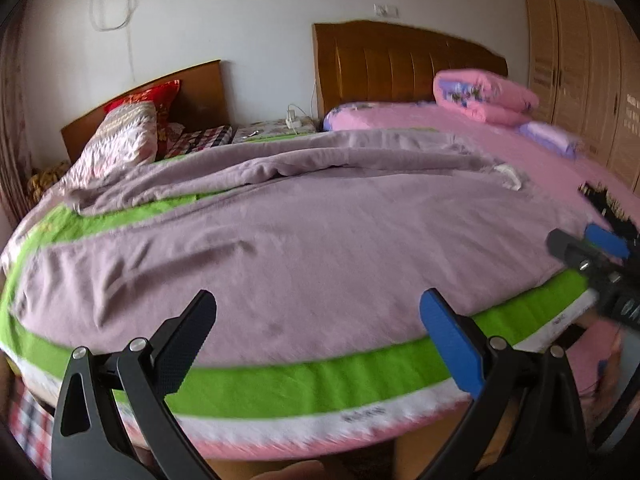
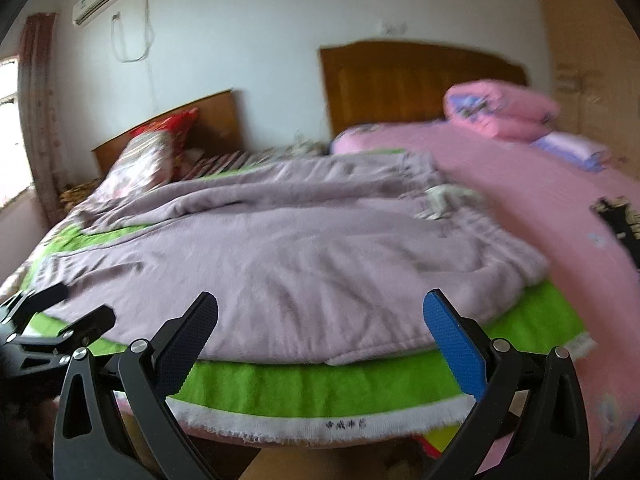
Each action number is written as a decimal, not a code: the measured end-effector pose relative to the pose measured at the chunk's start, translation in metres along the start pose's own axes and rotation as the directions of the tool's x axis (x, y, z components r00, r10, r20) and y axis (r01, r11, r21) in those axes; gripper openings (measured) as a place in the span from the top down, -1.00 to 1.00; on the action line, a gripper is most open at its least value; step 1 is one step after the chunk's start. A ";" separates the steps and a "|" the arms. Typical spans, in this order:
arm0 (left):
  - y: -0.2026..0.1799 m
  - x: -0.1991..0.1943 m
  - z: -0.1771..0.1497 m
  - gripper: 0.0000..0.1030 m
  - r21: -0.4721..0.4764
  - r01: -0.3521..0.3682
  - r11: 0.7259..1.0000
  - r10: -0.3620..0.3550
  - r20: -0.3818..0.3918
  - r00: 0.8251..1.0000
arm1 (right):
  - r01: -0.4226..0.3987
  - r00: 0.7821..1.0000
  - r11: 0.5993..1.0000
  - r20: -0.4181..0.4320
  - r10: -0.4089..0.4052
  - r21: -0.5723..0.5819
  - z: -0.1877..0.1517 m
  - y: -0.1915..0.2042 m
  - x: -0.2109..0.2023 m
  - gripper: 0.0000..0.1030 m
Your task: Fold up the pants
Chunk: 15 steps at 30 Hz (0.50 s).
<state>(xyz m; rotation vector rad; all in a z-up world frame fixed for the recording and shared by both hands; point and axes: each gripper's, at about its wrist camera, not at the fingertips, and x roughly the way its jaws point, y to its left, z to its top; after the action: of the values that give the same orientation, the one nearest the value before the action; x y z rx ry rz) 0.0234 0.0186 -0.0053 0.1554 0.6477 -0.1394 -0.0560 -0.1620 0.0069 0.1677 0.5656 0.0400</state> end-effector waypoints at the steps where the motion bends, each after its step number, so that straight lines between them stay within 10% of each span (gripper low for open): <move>1: 0.003 0.003 0.008 -0.97 0.017 -0.012 1.000 0.012 -0.009 1.000 | -0.035 0.999 0.999 -0.032 0.036 0.005 0.007 -0.004 0.006 -0.92; 5: 0.032 0.029 0.056 -0.97 0.021 0.031 0.999 -0.029 -0.089 0.996 | -0.128 0.977 0.992 -0.176 0.122 -0.024 0.055 -0.021 0.038 -0.92; 10: 0.065 0.099 0.118 -0.97 -0.094 0.256 0.962 -0.272 -0.290 0.917 | -0.125 0.975 0.979 -0.202 0.091 -0.161 0.130 -0.037 0.095 -0.92; 15: 0.098 0.182 0.185 -0.97 -0.229 0.226 0.947 -0.285 -0.269 0.920 | -0.253 0.917 0.950 -0.360 0.174 -0.185 0.191 -0.050 0.210 -0.92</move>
<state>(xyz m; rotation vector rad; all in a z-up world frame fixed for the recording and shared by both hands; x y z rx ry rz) 0.2931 0.0652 0.0392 -0.1020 0.9799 -0.3091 0.2234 -0.2213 0.0453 -0.0046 0.8816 0.3538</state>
